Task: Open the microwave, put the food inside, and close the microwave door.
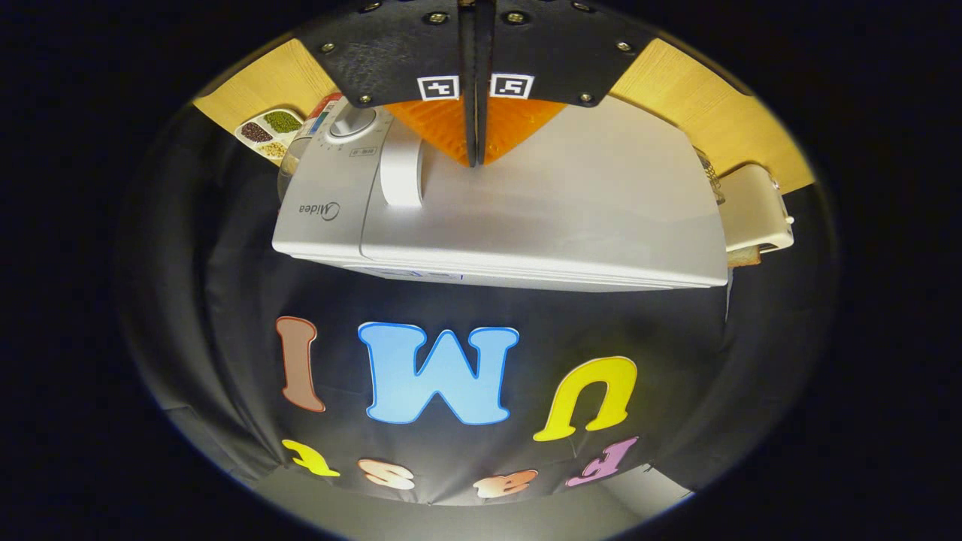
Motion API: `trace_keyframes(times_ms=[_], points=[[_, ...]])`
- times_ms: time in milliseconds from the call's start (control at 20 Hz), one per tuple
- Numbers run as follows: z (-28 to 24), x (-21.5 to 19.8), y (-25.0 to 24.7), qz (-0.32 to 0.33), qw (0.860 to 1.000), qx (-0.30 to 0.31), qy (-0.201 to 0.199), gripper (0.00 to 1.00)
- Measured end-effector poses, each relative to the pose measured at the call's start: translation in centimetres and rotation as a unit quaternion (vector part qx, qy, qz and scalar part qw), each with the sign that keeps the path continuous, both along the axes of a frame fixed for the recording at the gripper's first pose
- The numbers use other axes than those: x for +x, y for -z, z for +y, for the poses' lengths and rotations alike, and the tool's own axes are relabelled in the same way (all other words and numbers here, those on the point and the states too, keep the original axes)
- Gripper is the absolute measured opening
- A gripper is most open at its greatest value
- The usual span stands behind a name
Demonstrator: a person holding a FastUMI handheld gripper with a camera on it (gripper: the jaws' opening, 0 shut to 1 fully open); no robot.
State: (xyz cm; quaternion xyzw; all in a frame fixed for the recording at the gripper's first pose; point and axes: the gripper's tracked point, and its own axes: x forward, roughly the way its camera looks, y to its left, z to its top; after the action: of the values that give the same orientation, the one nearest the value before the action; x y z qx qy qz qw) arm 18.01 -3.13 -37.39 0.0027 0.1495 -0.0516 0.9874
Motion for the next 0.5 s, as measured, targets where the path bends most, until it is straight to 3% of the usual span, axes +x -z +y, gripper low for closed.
trace_keyframes(times_ms=[150, 500], points=[[1.2, -1.6, -1.0, 0.013, 0.999, 0.027, -0.018, 0.01], [5.6, -6.1, -10.0, -0.027, 0.996, 0.043, -0.078, 0.01]])
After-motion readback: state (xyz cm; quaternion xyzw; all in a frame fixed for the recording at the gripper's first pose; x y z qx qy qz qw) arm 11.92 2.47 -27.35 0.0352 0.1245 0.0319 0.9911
